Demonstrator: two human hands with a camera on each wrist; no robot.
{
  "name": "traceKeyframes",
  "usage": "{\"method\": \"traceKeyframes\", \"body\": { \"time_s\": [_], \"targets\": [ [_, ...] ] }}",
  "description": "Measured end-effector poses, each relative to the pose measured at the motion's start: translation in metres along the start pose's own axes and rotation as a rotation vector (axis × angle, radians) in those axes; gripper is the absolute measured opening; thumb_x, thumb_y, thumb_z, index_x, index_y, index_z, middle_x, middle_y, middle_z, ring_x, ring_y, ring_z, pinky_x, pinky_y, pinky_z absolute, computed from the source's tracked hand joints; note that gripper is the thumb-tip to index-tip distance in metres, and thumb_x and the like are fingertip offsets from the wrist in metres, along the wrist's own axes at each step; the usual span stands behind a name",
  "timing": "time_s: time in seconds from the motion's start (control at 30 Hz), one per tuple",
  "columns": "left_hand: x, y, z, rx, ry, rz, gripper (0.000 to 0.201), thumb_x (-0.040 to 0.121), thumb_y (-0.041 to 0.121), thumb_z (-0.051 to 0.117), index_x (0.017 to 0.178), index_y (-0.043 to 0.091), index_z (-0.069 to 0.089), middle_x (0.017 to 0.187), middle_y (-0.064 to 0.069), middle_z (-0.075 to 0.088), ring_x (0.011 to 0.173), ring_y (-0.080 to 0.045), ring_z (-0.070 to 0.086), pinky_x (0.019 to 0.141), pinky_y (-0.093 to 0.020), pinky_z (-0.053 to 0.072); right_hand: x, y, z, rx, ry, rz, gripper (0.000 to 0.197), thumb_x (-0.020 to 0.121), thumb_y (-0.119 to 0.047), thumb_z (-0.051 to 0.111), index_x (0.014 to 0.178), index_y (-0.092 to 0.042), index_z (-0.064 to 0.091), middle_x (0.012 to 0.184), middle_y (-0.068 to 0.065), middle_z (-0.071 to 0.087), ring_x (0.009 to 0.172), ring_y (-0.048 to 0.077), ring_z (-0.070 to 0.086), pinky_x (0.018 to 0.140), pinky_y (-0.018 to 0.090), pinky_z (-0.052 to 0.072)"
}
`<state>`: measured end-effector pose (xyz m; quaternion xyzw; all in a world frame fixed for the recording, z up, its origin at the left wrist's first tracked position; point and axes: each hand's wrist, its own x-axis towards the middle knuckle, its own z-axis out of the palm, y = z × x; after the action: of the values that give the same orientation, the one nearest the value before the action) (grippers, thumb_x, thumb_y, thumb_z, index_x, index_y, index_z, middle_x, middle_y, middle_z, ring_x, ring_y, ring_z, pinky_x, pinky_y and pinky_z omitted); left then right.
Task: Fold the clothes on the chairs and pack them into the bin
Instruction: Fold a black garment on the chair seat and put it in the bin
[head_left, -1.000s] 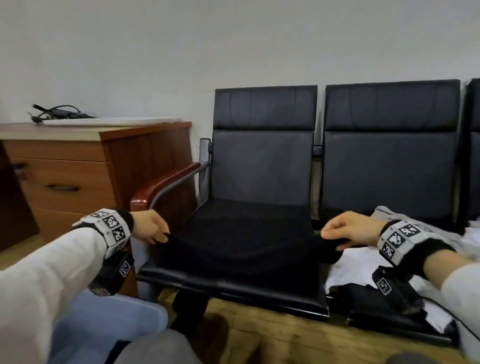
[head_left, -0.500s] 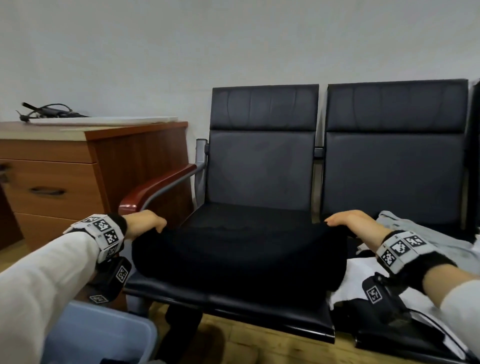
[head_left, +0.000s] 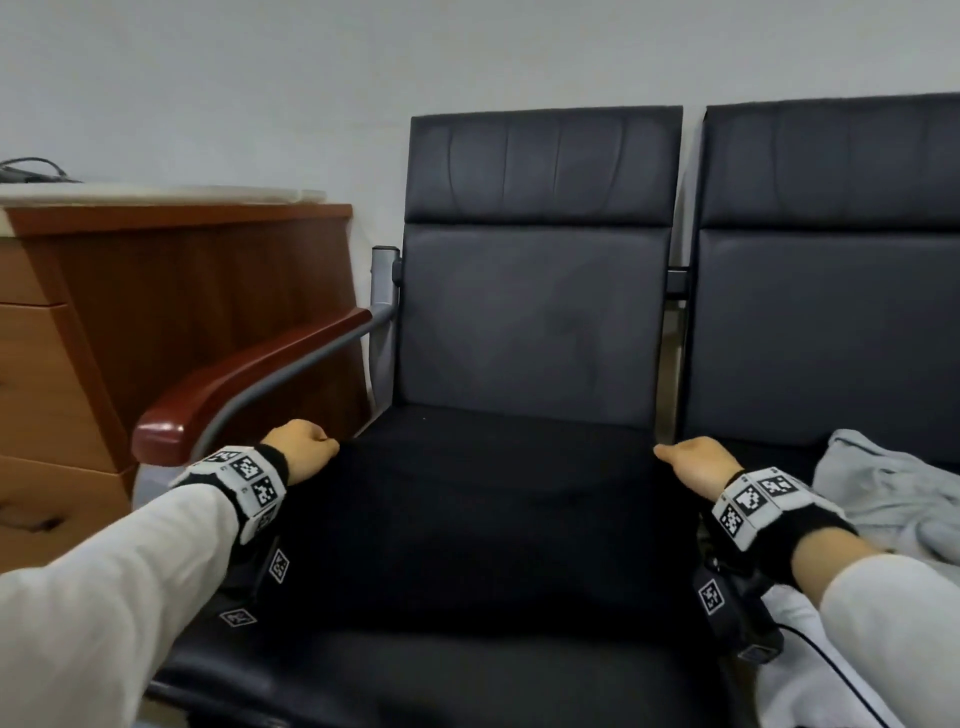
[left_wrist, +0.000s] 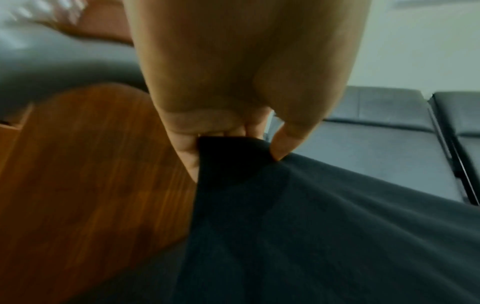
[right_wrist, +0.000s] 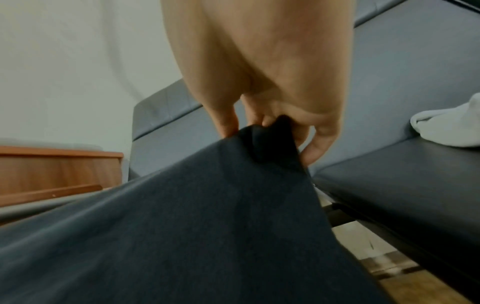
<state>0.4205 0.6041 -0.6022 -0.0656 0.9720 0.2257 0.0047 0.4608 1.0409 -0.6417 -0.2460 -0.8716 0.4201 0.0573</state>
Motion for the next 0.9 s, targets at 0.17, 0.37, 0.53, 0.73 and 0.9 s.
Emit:
{"method": "traceKeyframes", "body": {
  "time_s": [0.17,0.37,0.53,0.73,0.9],
  "targets": [
    [0.019,-0.013,0.032,0.289,-0.164,-0.013,0.053,0.091,0.026,0.058,0.137,0.006,0.041,0.138,-0.014,0.048,0.125,-0.026,0.049,0.097,-0.026,0.041,0.002,0.020,0.007,-0.067,-0.124,0.145,0.039,0.089,-0.040,0.062,0.071,-0.008,0.051,0.057,0.006,0.053,0.059,0.025,0.053,0.062,0.033,0.047],
    [0.003,0.005,0.024,0.251,-0.009,0.080,0.044,0.088,0.027,0.058,0.130,0.015,0.050,0.133,-0.015,0.048,0.120,-0.031,0.051,0.099,-0.031,0.043,-0.046,0.038,0.002,-0.034,-0.300,0.324,0.031,0.087,-0.027,0.068,0.074,-0.004,0.051,0.044,0.007,0.052,0.033,0.019,0.051,0.040,0.023,0.046],
    [-0.039,0.053,0.046,-0.025,-0.016,0.199,0.014,0.085,0.018,0.058,0.096,0.022,0.065,0.116,-0.005,0.064,0.109,-0.024,0.059,0.093,-0.028,0.046,-0.051,0.050,0.014,-0.242,-0.095,0.202,0.061,0.071,-0.043,0.079,0.107,0.002,0.059,0.106,0.015,0.066,0.096,0.032,0.065,0.088,0.040,0.053],
    [-0.071,0.084,0.090,-0.439,-0.092,0.102,0.020,0.085,0.017,0.056,0.068,0.028,0.059,0.091,-0.006,0.069,0.094,-0.027,0.067,0.078,-0.032,0.054,-0.082,0.034,0.011,-0.286,-0.113,0.152,0.062,0.072,-0.046,0.078,0.114,-0.004,0.060,0.116,0.011,0.064,0.108,0.028,0.060,0.091,0.031,0.048],
    [-0.083,0.087,0.109,-0.470,-0.173,0.077,0.023,0.086,0.012,0.058,0.106,0.020,0.063,0.105,-0.005,0.066,0.082,-0.019,0.066,0.075,-0.031,0.056,-0.087,0.029,0.005,0.323,-0.192,0.179,0.029,0.083,-0.015,0.069,0.105,0.004,0.066,0.094,0.016,0.070,0.080,0.028,0.067,0.079,0.036,0.055]
  ]
}}
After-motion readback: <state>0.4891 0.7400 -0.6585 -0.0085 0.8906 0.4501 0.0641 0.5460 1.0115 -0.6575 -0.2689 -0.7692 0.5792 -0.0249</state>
